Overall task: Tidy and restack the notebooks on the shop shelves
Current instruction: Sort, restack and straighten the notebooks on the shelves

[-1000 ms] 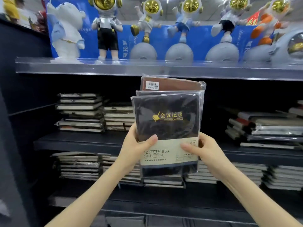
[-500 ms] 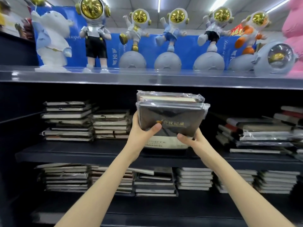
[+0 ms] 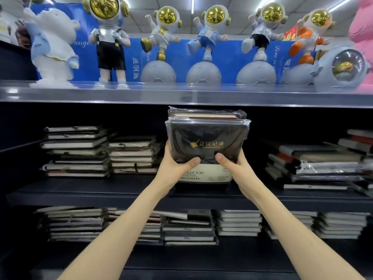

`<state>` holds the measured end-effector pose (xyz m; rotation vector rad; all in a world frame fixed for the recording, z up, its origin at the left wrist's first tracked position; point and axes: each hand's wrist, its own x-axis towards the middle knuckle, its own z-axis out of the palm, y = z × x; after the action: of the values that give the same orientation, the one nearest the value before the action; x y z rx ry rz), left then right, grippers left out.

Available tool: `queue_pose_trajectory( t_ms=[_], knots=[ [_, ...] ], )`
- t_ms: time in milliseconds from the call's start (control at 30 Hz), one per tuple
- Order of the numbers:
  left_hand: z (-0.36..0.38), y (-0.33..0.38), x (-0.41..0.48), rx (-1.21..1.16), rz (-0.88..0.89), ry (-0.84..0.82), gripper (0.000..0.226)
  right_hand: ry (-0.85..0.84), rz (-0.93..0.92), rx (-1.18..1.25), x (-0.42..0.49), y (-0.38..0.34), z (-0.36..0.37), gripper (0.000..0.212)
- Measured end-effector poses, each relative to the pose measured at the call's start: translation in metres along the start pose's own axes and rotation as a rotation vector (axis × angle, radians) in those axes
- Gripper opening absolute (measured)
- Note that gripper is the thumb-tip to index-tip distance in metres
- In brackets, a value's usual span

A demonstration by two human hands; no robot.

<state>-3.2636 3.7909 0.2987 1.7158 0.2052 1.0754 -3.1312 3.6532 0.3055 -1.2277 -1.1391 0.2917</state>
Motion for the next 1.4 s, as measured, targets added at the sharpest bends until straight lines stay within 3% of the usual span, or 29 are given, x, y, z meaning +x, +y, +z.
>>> queue_pose_trajectory(
  t_ms=[233, 400, 533, 600, 767, 833, 900, 967, 1067, 1167, 1300, 1400],
  knots=[
    [0.007, 0.025, -0.016, -0.027, 0.047, 0.092, 0.073, 0.131, -0.042, 0.049, -0.015, -0.019, 0.008, 0.055],
    [0.000, 0.049, -0.037, 0.087, -0.075, 0.133, 0.085, 0.171, -0.003, 0.106, -0.035, -0.038, 0.017, 0.046],
    [-0.020, 0.073, -0.049, 0.124, -0.194, 0.027, 0.085, 0.147, 0.109, 0.186, -0.043, -0.052, 0.027, 0.033],
    [-0.029, 0.080, -0.059, 0.122, -0.239, -0.046, 0.072, 0.118, 0.178, 0.207, -0.048, -0.054, 0.030, 0.027],
    [-0.019, 0.073, -0.081, -0.021, -0.391, 0.050, 0.032, 0.043, 0.401, 0.158, -0.058, -0.050, 0.029, 0.037],
    [-0.006, 0.064, -0.074, -0.067, -0.436, 0.126, 0.034, 0.029, 0.463, 0.118, -0.056, -0.048, 0.016, 0.043],
    [0.011, 0.059, -0.061, -0.077, -0.458, 0.136, 0.058, 0.031, 0.464, 0.079, -0.053, -0.049, -0.006, 0.054],
    [0.028, 0.055, -0.045, -0.088, -0.502, 0.102, 0.072, 0.037, 0.444, -0.020, -0.056, -0.055, -0.028, 0.071],
    [0.055, 0.045, -0.021, -0.134, -0.580, 0.058, 0.046, 0.033, 0.398, -0.269, -0.060, -0.060, -0.050, 0.086],
    [0.084, 0.037, 0.003, -0.178, -0.635, 0.033, 0.058, 0.102, 0.339, -0.386, -0.053, -0.055, -0.066, 0.076],
    [0.108, 0.011, 0.031, -0.164, -0.691, 0.026, 0.084, 0.097, 0.396, -0.581, -0.040, -0.040, -0.082, 0.058],
    [0.113, -0.013, 0.048, -0.126, -0.764, -0.024, 0.072, 0.023, 0.350, -0.973, -0.037, -0.030, -0.076, 0.049]
  ],
)
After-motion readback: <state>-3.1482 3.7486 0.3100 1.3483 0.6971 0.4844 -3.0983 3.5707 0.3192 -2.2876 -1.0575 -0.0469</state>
